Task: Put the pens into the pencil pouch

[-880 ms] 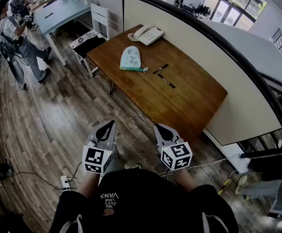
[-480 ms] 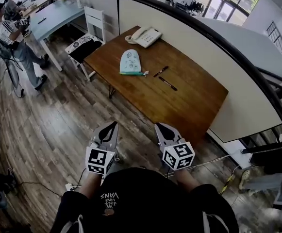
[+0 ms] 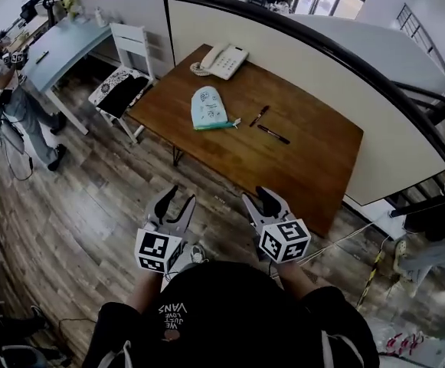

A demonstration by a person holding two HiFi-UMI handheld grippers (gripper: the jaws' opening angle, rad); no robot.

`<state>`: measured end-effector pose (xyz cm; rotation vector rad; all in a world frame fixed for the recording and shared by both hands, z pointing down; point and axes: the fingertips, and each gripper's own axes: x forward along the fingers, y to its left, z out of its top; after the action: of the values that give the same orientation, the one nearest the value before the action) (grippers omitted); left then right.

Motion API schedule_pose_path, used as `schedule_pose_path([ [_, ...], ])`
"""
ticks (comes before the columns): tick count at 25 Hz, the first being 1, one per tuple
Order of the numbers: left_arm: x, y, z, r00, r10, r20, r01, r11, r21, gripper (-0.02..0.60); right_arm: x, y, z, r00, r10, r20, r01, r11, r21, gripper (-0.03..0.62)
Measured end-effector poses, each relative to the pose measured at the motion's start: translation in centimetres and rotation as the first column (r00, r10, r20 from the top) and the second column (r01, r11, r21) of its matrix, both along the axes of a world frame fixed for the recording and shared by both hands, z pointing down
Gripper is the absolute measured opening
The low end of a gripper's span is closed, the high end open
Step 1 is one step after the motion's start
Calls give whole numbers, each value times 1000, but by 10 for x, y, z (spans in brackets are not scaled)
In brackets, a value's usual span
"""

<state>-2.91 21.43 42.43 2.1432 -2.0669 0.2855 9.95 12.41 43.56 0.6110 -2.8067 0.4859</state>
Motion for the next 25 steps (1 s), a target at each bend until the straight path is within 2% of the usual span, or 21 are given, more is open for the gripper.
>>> schedule_pose_path([
  [8, -58, -2, 10, 993, 120, 19, -120, 992, -37, 172, -36, 8, 7, 988, 157, 6, -157, 987, -34, 146],
  [15, -65, -16, 20, 984, 175, -9, -176, 983, -45, 172, -35, 1, 18, 974, 222, -46, -225, 973, -58, 146],
  [25, -86, -48, 38, 989, 144, -29, -145, 986, -84, 172, -53, -41, 30, 973, 220, -69, -225, 972, -74, 146],
])
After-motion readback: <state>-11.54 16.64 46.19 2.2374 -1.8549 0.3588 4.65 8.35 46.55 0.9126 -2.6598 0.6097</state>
